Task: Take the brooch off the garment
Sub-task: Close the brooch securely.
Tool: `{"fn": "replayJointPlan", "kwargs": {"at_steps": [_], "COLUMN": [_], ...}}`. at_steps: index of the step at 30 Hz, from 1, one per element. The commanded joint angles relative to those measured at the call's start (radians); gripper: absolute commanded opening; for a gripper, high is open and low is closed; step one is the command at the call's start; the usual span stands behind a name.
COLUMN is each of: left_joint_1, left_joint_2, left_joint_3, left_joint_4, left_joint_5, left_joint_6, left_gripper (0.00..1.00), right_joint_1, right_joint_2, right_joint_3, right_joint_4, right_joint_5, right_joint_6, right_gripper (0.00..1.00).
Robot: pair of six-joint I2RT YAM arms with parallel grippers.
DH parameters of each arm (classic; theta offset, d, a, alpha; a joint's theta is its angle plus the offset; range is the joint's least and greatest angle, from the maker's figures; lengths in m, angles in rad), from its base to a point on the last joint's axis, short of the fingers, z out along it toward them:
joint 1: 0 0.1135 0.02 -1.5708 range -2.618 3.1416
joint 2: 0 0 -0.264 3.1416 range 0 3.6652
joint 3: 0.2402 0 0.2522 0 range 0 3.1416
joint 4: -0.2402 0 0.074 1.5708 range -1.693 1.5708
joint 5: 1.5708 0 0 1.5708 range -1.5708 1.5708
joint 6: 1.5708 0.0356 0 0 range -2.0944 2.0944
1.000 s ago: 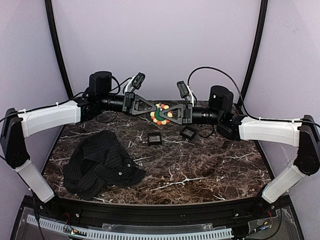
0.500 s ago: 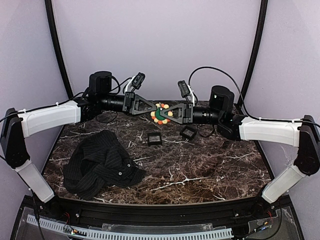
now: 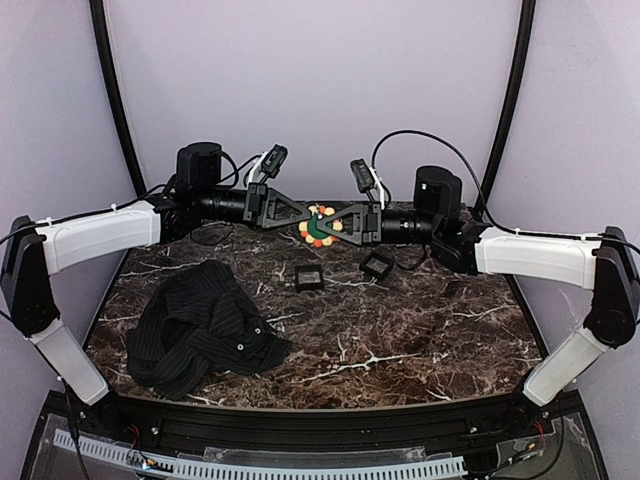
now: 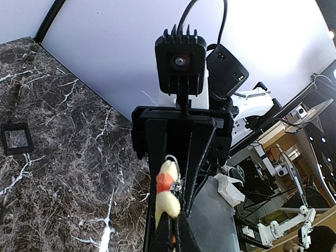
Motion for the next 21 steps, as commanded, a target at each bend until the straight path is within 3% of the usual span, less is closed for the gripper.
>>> {"fn": "replayJointPlan", "kwargs": {"at_steps": [1, 21], "left_joint_1": [-0.002, -0.005], "left_joint_2": [-0.031, -0.027], "left_joint_3": [-0.004, 0.0], "left_joint_4": [0.041, 0.049], "left_joint_5": [0.09, 0.098], "left_joint_6": [-0.008, -0.011], "left_gripper": [0.01, 0.01], "right_joint_1": [-0.045, -0.045], "right_joint_2": [0.028, 0.057], "right_joint_3": [0.019, 0.073], "right_joint_4": [-0.096, -0.196], "right_joint_5": [0.079, 0.093], "right_joint_6": [-0.024, -0.059], "right_gripper": [0.18, 0.19]}}
